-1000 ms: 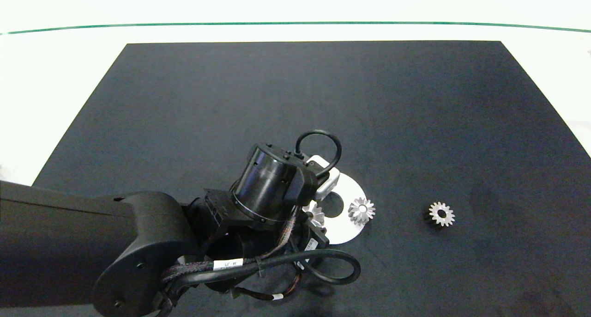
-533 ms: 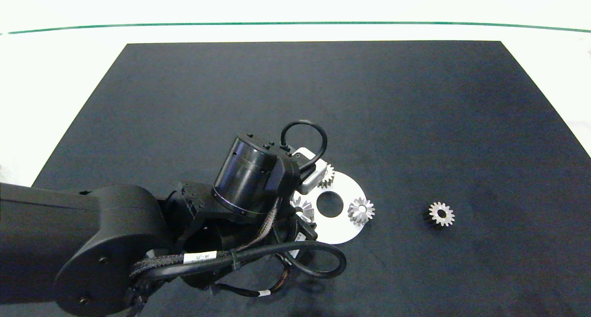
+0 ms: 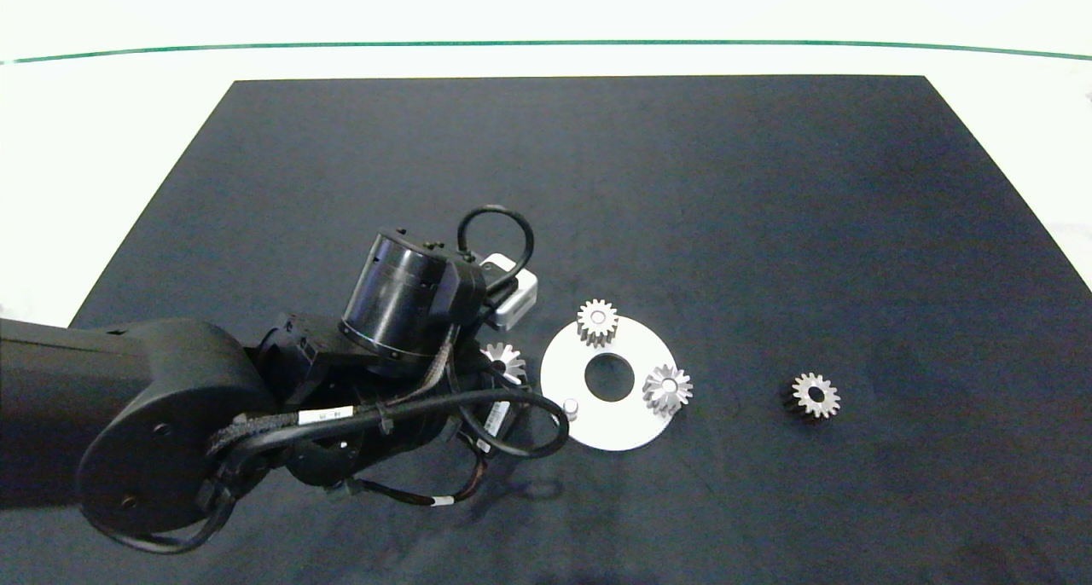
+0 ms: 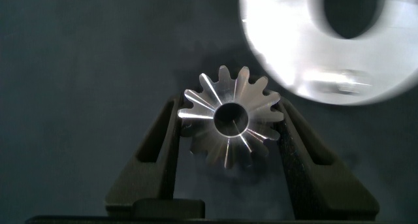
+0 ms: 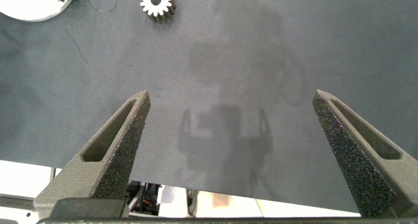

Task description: Remove an incorrectly installed larger gear and replace it with the correct smaller gear

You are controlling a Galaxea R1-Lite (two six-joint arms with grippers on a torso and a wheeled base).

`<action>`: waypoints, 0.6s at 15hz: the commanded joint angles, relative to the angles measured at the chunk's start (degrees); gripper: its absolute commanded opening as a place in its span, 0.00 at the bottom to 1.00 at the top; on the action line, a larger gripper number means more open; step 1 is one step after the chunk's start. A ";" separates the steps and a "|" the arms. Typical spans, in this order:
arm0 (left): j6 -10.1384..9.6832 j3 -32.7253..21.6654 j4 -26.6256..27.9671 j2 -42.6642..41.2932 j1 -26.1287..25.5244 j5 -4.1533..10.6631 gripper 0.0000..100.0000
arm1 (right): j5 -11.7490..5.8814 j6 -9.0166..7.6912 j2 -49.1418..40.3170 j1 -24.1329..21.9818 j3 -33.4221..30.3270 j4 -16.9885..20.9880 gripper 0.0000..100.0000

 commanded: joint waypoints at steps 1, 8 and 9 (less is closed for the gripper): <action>0.07 0.29 -0.13 0.36 5.43 0.00 0.25 | -0.05 -0.13 -0.52 -0.03 0.09 0.17 1.00; 0.07 1.70 -0.04 -0.08 7.63 -0.62 1.00 | -0.05 -0.04 -0.52 -0.03 0.18 0.26 1.00; -0.19 1.70 -0.04 -0.17 7.54 -1.15 1.00 | -0.05 -0.04 -0.52 -0.03 0.27 0.26 1.00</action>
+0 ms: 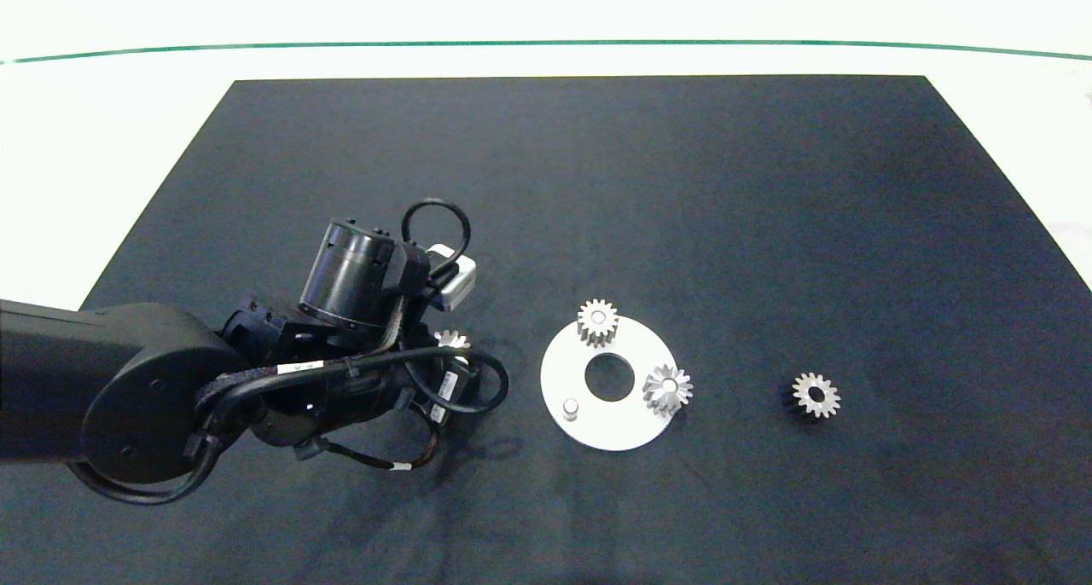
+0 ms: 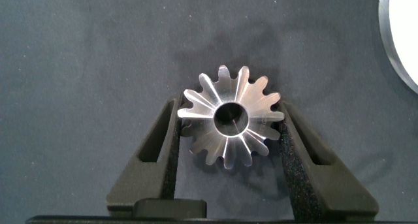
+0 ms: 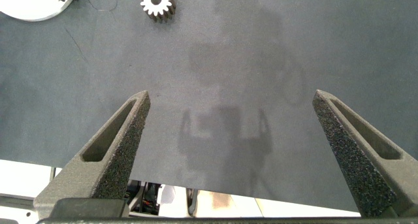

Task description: Remove an incorrectly installed larger gear and replace it with the correct smaller gear

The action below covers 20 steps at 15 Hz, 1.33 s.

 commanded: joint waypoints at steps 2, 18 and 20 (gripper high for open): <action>-0.40 0.54 0.27 -1.41 0.08 -0.89 1.00 | 0.00 -0.04 0.09 0.03 0.10 0.15 1.00; -3.21 12.32 0.62 -31.73 7.46 -0.89 1.00 | 1.76 -5.67 20.05 4.69 0.01 -10.05 1.00; -2.78 14.78 0.71 -35.51 9.05 -0.54 1.00 | 2.29 -5.75 22.68 5.57 0.01 -10.40 1.00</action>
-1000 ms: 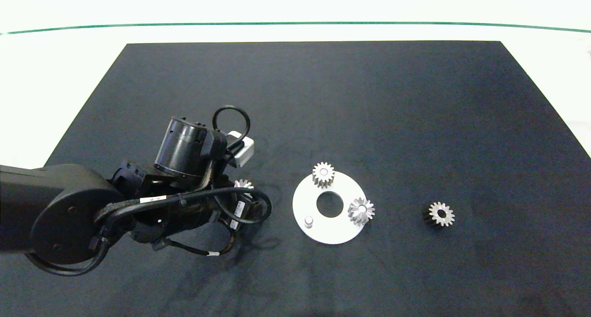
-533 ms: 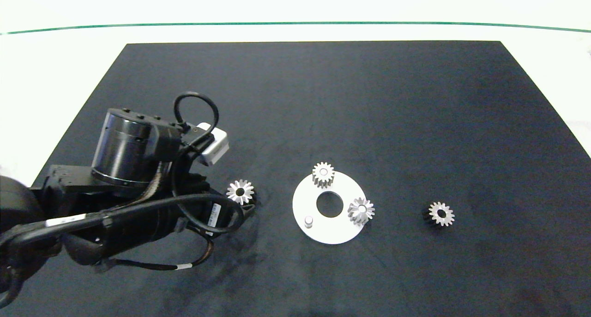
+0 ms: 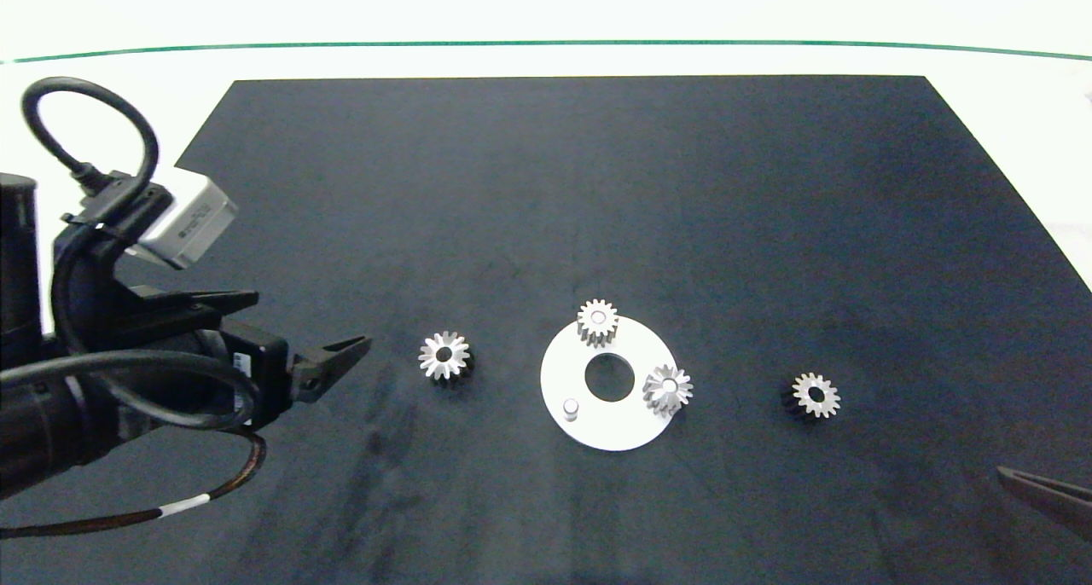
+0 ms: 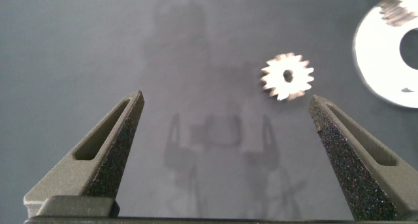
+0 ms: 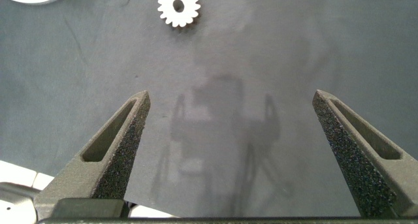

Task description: Remove an incorrectly installed larger gear and replace it with the correct smaller gear

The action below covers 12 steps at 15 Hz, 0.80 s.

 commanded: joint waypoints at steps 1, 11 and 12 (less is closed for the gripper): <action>0.55 3.73 -0.06 -8.33 3.59 0.40 1.00 | 0.35 -0.22 6.71 1.59 0.41 -1.22 1.00; 0.72 5.48 9.70 -23.89 13.43 0.40 1.00 | -0.36 -0.31 24.11 5.37 1.28 -16.95 1.00; 0.72 6.19 9.87 -25.38 13.52 0.40 1.00 | -0.44 -0.40 25.69 5.37 1.28 -18.27 1.00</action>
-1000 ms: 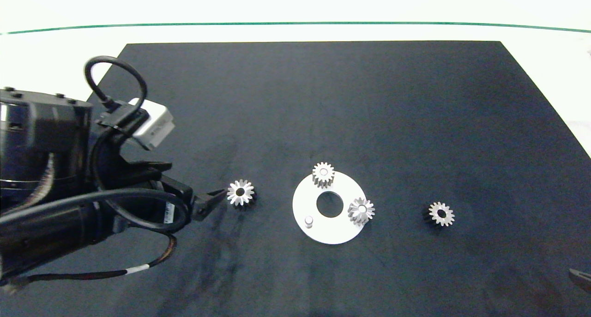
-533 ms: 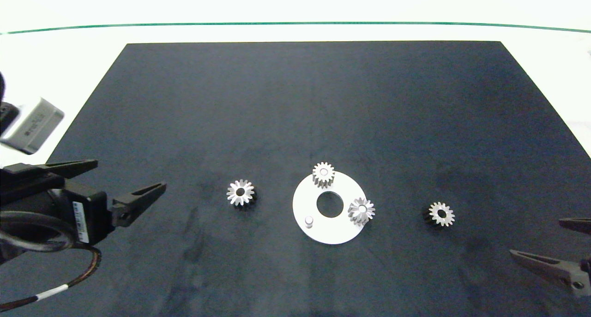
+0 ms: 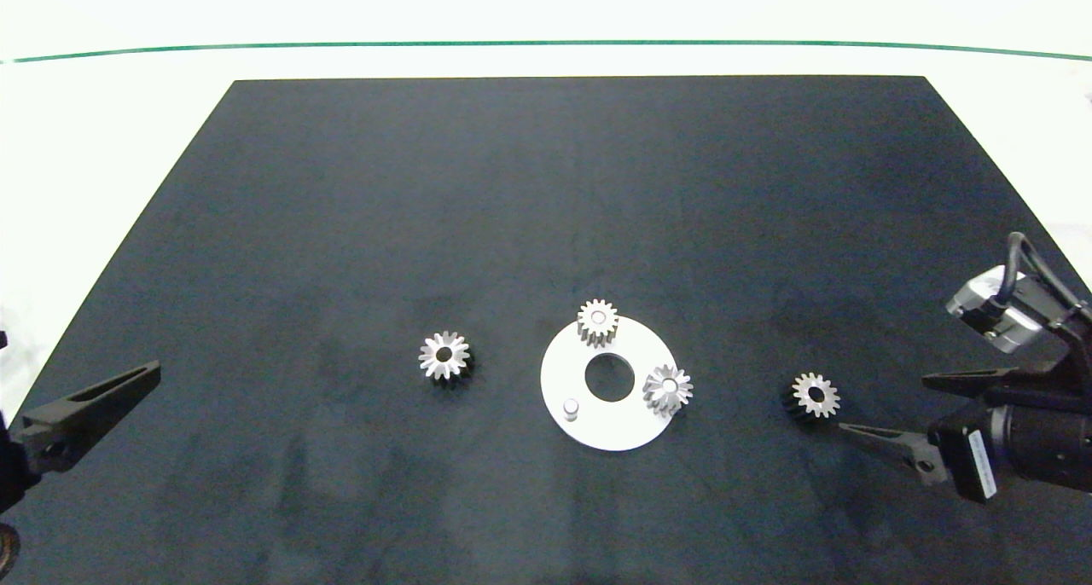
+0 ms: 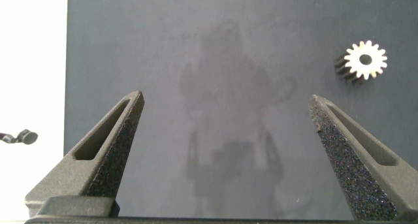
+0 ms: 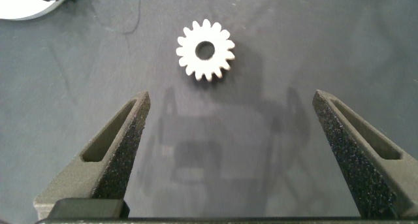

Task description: Remove an incorrectly installed larger gear and replace it with the correct smaller gear

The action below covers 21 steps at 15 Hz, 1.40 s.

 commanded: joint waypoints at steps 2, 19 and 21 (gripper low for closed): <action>0.04 2.54 0.34 -6.08 0.27 0.18 1.00 | -2.17 -0.06 7.24 1.51 0.02 -3.60 1.00; 2.24 5.35 0.34 -10.48 0.19 0.27 1.00 | -11.84 3.54 11.90 7.93 1.16 -12.39 0.82; 2.24 5.35 0.34 -10.48 0.19 0.27 1.00 | -12.19 3.54 11.98 7.93 1.34 -13.18 0.79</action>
